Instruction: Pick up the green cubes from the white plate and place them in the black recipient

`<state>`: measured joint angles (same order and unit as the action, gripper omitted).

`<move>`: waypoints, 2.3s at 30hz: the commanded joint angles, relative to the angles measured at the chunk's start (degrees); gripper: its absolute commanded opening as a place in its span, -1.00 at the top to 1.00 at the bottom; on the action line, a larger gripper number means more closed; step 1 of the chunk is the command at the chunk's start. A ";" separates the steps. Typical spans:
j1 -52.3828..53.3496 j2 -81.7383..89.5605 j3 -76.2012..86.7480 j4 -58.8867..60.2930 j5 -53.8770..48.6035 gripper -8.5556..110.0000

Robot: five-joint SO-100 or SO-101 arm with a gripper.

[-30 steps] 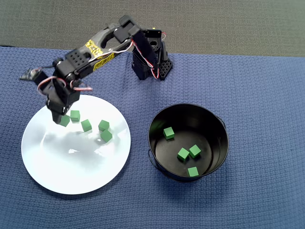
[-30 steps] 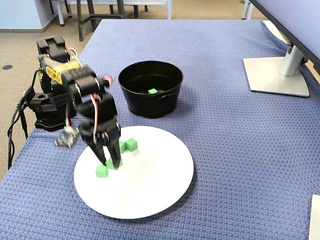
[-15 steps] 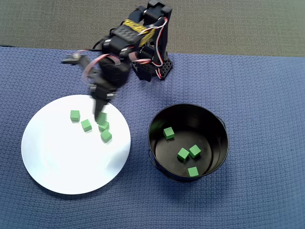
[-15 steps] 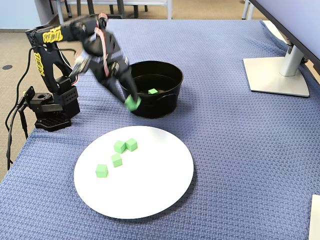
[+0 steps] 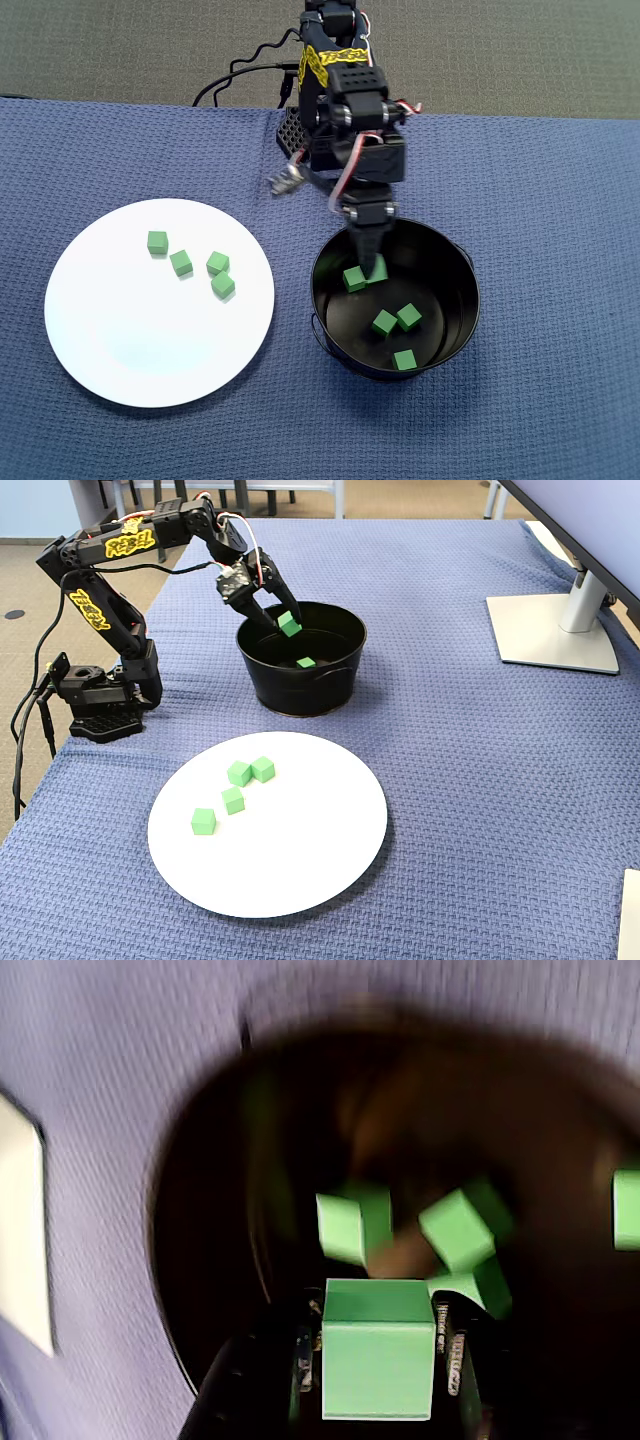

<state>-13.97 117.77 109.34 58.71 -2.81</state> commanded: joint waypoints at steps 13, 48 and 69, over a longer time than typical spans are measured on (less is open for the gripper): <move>8.09 2.55 -11.07 2.20 -3.08 0.25; 60.82 -30.85 -9.67 -16.70 -64.69 0.38; 56.07 -29.71 2.55 -23.29 -66.62 0.49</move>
<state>43.07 85.52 112.15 36.65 -70.14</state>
